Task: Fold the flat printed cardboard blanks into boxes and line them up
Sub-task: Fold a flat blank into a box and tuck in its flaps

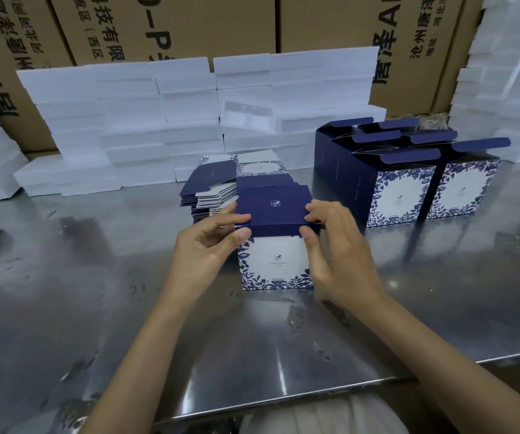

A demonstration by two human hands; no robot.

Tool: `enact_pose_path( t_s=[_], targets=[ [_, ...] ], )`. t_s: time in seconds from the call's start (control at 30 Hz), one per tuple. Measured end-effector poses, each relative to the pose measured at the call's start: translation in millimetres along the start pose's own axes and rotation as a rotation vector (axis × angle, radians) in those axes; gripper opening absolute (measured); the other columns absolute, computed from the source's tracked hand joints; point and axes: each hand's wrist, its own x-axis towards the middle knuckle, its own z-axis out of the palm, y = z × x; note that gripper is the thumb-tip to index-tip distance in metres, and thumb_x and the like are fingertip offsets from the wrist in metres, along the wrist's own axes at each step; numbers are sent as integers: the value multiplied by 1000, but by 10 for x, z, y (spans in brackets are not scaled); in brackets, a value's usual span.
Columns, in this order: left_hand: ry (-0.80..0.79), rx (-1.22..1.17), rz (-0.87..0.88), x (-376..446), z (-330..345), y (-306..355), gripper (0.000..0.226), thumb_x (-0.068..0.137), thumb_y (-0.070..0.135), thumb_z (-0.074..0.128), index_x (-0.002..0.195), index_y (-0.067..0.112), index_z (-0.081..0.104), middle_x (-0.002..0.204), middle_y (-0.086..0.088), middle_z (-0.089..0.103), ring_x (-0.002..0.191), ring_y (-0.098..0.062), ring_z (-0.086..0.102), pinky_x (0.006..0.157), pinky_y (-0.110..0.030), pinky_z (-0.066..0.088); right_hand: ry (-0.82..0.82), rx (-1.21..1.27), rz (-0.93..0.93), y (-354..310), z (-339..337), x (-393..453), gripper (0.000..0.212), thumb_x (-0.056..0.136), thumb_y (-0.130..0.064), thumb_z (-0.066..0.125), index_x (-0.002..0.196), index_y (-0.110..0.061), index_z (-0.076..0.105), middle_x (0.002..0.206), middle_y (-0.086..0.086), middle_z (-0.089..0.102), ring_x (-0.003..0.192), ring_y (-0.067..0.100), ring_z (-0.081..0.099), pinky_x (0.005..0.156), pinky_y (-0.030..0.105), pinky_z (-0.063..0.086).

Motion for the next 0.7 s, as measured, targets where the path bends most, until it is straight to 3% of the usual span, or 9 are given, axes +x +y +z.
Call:
enact_pose_path(
  t_s=[0.07,0.17,0.37,0.47,0.53,0.6,0.7],
  targets=[
    [2,14,-21,-12,62,17,23,83,4,75,99,20,77,128,-4,67,107,-1,68,87,-17,53,16,-43,-18,28,-27,-25,18,98,-13,56,114,-6,54,113,4,57,104,21,53,83,22,45],
    [-15,27,-31,-26,153,45,22,85,3,74,100,18,75,121,-6,71,96,-2,70,86,-15,52,35,-39,11,72,-66,-39,19,98,-21,52,114,-9,53,116,1,53,106,21,52,88,17,40],
    [-42,4,-52,-7,344,68,21,86,3,74,101,18,76,113,2,73,92,0,70,82,-14,52,84,-16,140,162,-142,-99,23,99,-29,48,116,-13,54,123,-5,45,107,11,53,81,22,45],
    [-76,8,-54,10,507,65,21,86,6,75,101,20,76,116,2,72,96,-1,70,83,-15,53,180,-53,200,204,-190,-136,22,97,-27,47,114,-14,53,124,-5,44,108,-6,47,78,8,41],
    [-116,36,-42,38,635,57,20,87,8,75,103,20,76,116,4,72,97,2,69,83,-15,53,244,-86,225,241,-236,-151,21,95,-25,47,112,-13,52,124,-2,44,107,-9,44,77,4,38],
    [-153,57,-32,89,754,56,19,89,8,73,104,20,75,112,7,72,97,4,68,84,-15,53,278,-100,249,288,-285,-158,22,94,-24,46,112,-12,52,125,1,45,106,3,49,77,10,41],
    [-197,65,-35,185,910,75,19,91,8,71,103,21,74,109,11,71,98,4,67,83,-17,53,298,-126,312,362,-345,-125,25,95,-22,45,113,-6,53,126,8,46,106,20,52,73,40,51]
  ],
)
